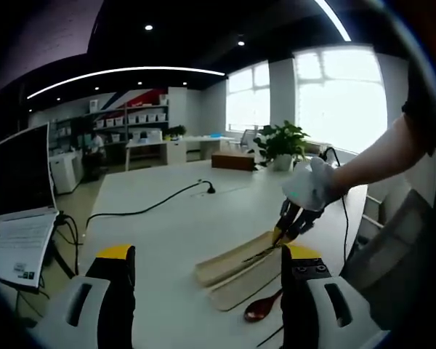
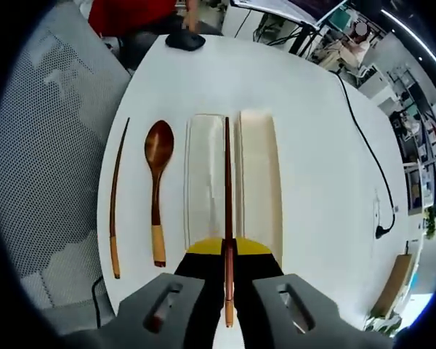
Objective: Arrange the utensils inside the cutlery case until each visible utensil rests in its matching compartment.
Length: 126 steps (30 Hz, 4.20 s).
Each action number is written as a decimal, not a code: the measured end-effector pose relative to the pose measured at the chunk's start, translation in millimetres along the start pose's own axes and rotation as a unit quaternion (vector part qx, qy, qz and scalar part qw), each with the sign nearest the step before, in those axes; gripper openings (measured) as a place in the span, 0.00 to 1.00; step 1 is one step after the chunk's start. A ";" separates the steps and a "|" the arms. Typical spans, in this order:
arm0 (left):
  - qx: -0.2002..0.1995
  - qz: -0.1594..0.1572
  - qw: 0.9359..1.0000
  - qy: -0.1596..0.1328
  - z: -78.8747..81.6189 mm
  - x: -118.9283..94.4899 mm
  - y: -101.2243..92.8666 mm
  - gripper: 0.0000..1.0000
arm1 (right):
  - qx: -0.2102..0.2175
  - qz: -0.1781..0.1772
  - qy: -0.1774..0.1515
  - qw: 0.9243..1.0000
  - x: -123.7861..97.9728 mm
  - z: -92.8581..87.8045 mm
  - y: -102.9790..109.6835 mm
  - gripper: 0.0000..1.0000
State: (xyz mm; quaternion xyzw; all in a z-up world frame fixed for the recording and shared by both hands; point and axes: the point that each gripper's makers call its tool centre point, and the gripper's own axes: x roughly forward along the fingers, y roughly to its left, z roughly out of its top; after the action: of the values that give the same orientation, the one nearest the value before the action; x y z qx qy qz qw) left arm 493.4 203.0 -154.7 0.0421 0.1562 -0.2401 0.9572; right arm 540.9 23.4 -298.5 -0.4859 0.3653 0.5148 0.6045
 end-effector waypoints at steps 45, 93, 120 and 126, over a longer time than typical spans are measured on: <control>-0.009 0.001 1.000 0.007 -4.6 1.0 2.6 0.85 | -0.019 0.032 0.007 0.999 59.3 44.5 -32.4 0.00; -0.010 -0.003 1.000 0.016 -8.2 3.7 0.4 0.85 | 0.039 -0.031 -0.025 0.998 60.3 34.6 -47.3 0.05; -0.006 -0.009 1.000 0.017 -9.1 5.0 -2.6 0.85 | 0.092 -0.059 -0.094 0.990 2.2 17.6 -16.4 0.15; -0.002 -0.005 1.000 0.021 -11.0 4.4 -1.2 0.85 | 0.113 -0.067 -0.104 0.986 -6.3 13.3 -15.7 0.17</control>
State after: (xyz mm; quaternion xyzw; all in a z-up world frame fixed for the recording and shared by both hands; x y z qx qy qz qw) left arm 493.5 201.6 -166.5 0.0440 0.1769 -0.2439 0.9525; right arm 554.2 34.6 -285.8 -0.3818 0.3231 0.4762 0.7232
